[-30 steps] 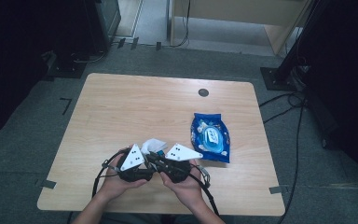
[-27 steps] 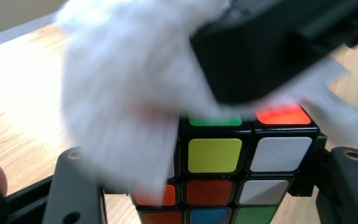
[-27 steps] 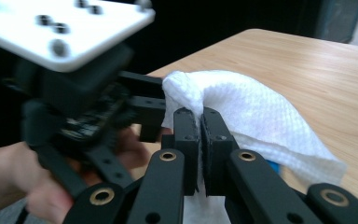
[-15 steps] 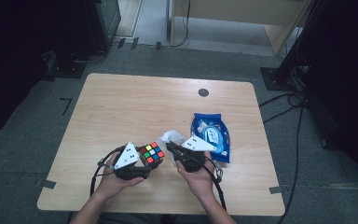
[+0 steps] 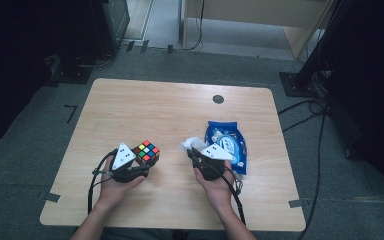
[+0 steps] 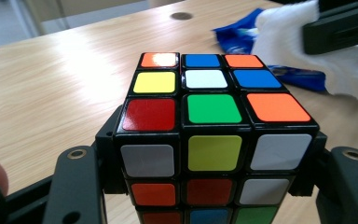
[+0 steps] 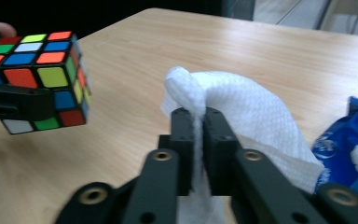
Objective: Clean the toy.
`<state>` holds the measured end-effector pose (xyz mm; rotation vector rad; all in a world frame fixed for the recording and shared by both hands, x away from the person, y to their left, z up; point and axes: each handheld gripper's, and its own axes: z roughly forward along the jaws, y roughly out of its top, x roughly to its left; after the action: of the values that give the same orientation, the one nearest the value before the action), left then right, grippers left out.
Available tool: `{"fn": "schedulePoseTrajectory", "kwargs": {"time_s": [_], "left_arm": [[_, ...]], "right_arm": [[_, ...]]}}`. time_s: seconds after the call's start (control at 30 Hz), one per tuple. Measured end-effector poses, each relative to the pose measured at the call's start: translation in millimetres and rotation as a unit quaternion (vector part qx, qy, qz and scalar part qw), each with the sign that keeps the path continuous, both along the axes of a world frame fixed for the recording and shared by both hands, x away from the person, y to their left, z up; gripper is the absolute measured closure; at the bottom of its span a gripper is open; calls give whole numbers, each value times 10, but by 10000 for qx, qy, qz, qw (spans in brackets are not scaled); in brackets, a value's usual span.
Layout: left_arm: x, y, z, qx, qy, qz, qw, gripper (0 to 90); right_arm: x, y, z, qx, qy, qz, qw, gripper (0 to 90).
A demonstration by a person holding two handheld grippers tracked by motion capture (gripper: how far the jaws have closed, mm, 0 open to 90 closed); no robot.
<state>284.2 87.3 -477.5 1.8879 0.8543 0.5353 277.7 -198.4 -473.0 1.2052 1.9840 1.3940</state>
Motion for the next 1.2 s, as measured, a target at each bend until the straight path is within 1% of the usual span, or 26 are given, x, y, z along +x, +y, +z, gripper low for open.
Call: {"fn": "schedulePoseTrajectory", "kwargs": {"time_s": [0.03,0.1,0.17,0.3,0.37,0.5,0.6,0.7,0.77,0.83,0.87,1.0,1.1,1.2], "left_arm": [[10,2,-11,33,-2,63,10000,339],[24,4,-26,64,15,144,9999,339],[37,14,-39,93,18,222,9997,339],[70,27,-79,123,93,394,9991,339],[93,28,-106,149,150,484,9986,339],[159,24,-175,269,231,707,9969,339],[191,33,-197,275,292,856,9955,339],[222,46,-232,369,325,996,9938,339],[247,47,-267,470,363,1084,9923,339],[255,42,-280,472,394,1102,9920,339],[253,35,-281,486,374,1100,9920,339],[252,5,-300,619,410,1058,9916,339],[250,-16,-317,741,442,1046,9908,339],[241,-31,-323,741,431,1020,9911,339]], "right_arm": [[5,-6,-5,10,-28,-22,10000,702],[9,-25,4,94,-42,20,9999,662],[8,-28,15,85,-104,16,9999,615],[1,-29,19,111,-95,-29,9999,579],[1,-32,20,154,-71,-36,9998,577],[-8,-31,31,189,-65,-16,9998,578],[-12,-26,32,183,-74,-6,9998,578],[-12,-27,29,170,-51,1,9998,578],[-13,-29,29,173,-49,0,9998,579],[-14,-30,30,172,-52,0,9998,579],[-15,-30,30,174,-55,-2,9998,579],[-16,-27,31,173,-58,4,9998,579],[-19,-28,36,174,-70,-2,9998,577],[-22,-33,40,185,-66,-29,9998,572]]}}
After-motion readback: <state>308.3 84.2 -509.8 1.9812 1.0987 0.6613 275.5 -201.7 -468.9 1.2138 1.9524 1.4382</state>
